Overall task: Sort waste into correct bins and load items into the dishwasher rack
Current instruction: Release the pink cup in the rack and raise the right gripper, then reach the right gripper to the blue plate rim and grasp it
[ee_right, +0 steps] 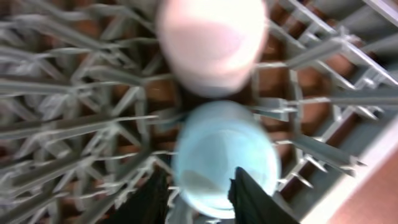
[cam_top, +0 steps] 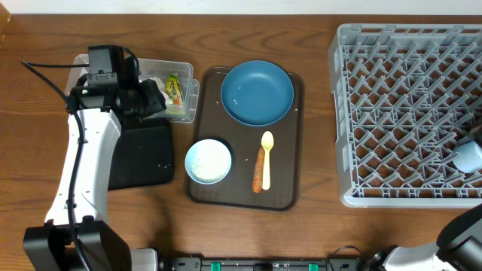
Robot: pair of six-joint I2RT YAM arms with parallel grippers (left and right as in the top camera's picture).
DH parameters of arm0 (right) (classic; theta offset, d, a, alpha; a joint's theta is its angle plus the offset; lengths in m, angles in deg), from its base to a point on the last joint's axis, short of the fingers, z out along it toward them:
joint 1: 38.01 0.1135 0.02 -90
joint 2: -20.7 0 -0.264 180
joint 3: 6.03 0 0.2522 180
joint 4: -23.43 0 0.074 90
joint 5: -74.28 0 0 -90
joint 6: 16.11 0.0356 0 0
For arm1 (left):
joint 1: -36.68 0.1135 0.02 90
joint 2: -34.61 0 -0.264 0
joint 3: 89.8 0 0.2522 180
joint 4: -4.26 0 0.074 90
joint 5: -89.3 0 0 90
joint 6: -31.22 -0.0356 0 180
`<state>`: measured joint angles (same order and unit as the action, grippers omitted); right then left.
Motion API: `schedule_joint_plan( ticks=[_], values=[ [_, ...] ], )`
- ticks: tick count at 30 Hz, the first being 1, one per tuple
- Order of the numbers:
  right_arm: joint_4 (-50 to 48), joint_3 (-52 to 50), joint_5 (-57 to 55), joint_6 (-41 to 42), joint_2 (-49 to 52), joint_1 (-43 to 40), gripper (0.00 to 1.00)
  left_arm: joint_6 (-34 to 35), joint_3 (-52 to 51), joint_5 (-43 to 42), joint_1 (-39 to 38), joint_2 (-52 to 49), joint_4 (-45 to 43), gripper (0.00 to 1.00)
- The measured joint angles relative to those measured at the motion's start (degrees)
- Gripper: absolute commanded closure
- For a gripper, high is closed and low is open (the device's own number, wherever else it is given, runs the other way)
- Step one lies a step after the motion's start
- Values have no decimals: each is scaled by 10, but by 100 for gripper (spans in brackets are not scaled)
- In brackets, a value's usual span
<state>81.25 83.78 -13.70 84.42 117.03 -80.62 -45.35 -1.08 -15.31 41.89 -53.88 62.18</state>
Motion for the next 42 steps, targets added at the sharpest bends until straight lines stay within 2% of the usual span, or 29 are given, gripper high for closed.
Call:
schedule_joint_plan(
  ticks=[2, 7, 10, 17, 24, 30, 37, 42],
  values=[
    [-10, 0, 39, -10, -20, 0, 52, -1, 0, 0, 0, 0, 0, 45],
    [-49, 1, 162, -38, -88, 14, 34, -2, 0, 0, 0, 0, 0, 41],
    [-65, 4, 235, -58, -115, 54, 27, -2, 0, 0, 0, 0, 0, 41],
    [-94, 6, 295, -101, -109, 223, 28, -2, 0, 0, 0, 0, 0, 41],
    [-179, 6, 243, -114, -52, 408, 27, -2, 0, 0, 0, 0, 0, 41],
    [-247, 6, 165, -113, 47, 532, 28, -2, 0, 0, 0, 0, 2, 41],
    [-300, 6, 44, -98, 148, 623, 28, -2, 0, 0, 0, 0, 2, 41],
    [-306, 6, -26, -64, 183, 646, 28, -2, 0, 0, 0, 0, 2, 41]
  ],
)
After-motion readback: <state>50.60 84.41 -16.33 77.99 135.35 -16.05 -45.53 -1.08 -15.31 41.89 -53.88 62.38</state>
